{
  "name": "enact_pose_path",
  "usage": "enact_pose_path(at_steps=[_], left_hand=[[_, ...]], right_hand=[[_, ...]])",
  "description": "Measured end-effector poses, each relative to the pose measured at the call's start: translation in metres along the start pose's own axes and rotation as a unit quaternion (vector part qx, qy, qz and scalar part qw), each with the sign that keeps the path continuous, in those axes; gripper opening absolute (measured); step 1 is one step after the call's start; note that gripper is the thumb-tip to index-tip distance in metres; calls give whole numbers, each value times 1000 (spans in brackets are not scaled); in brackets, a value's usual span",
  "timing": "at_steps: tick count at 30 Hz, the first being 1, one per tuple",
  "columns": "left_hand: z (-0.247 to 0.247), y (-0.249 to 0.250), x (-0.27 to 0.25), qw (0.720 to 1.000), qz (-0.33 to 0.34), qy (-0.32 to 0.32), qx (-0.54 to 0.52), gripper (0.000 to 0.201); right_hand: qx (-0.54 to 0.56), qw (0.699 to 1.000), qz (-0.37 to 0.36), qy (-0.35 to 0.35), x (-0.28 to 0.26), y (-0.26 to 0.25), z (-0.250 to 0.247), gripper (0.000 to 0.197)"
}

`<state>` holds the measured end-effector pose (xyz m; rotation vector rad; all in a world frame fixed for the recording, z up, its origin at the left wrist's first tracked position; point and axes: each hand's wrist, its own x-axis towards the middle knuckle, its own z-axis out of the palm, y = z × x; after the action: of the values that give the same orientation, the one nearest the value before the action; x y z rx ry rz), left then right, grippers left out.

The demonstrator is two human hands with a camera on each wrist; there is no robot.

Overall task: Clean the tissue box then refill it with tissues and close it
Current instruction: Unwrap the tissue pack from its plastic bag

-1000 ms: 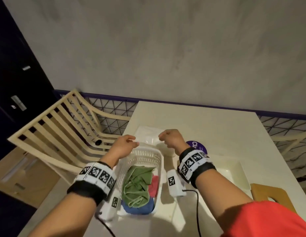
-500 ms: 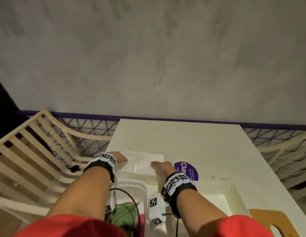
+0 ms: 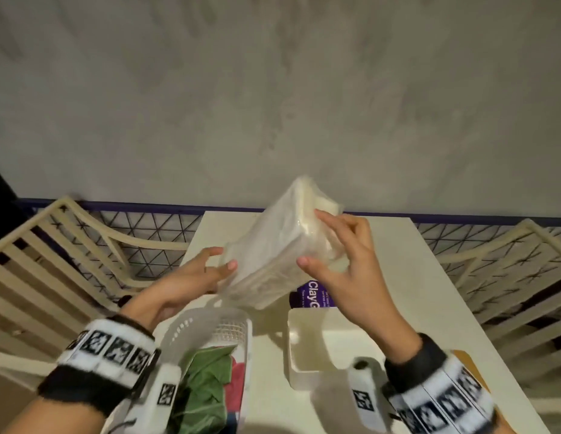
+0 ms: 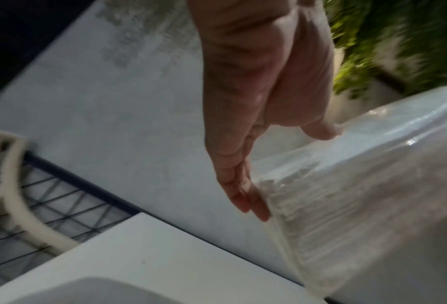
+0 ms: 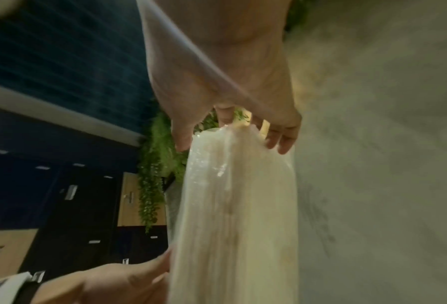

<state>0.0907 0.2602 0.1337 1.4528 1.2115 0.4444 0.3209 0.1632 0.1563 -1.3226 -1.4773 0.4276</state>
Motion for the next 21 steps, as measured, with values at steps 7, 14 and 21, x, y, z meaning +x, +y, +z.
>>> enact_pose_path(at_steps=[7, 14, 21], left_hand=[[114, -42, -68, 949, -16, -298, 105, 99], [203, -106, -73, 912, -23, -352, 207, 123], [202, -62, -91, 978, 94, -147, 111, 134]], right_hand=[[-179, 973, -133, -53, -97, -10, -82, 44], [-235, 946, -57, -214, -177, 60, -76, 45], [-27, 986, 45, -158, -186, 53, -86, 77]])
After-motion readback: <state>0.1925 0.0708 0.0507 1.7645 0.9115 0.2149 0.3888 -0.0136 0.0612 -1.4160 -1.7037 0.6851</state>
